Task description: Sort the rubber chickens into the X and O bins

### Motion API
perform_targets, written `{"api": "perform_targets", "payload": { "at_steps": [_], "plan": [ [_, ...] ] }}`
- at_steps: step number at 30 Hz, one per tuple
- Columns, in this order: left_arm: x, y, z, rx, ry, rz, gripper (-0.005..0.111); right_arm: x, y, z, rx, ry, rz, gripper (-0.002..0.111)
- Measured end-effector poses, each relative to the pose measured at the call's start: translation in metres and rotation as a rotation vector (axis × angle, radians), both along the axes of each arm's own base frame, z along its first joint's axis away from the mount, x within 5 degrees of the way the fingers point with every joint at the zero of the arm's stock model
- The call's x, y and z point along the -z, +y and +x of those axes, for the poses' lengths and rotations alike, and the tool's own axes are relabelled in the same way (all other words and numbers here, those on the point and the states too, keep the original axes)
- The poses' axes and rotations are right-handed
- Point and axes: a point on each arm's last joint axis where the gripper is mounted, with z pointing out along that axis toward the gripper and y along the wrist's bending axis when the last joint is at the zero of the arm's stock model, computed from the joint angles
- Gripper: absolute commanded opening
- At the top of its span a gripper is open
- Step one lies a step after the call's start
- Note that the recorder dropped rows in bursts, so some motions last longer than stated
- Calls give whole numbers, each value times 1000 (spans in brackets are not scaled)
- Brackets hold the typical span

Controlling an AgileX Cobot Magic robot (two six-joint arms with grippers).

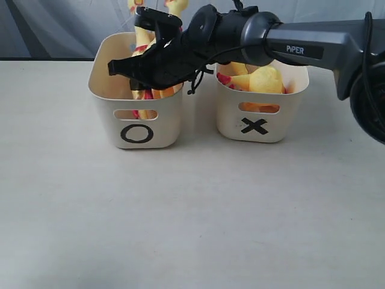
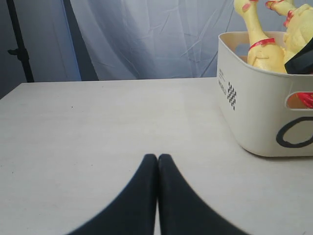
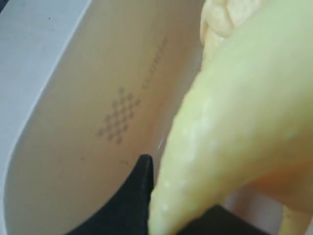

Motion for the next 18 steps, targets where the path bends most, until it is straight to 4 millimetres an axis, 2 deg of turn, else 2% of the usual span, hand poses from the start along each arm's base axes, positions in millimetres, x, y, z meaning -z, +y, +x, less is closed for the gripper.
{"api": "perform_targets", "payload": {
  "at_steps": [1, 2, 6, 10, 18],
  "plan": [
    [0, 0, 0, 0, 0, 0, 0, -2, 1, -2, -7, 2, -1, 26],
    [0, 0, 0, 0, 0, 0, 0, -4, 1, -3, -9, 1, -2, 30],
    [0, 0, 0, 0, 0, 0, 0, -14, 0, -7, -24, 6, 0, 37],
    [0, 0, 0, 0, 0, 0, 0, -16, 0, -9, -31, 13, -2, 54],
    [0, 0, 0, 0, 0, 0, 0, -37, -3, -18, -63, 36, 8, 55]
  ]
}}
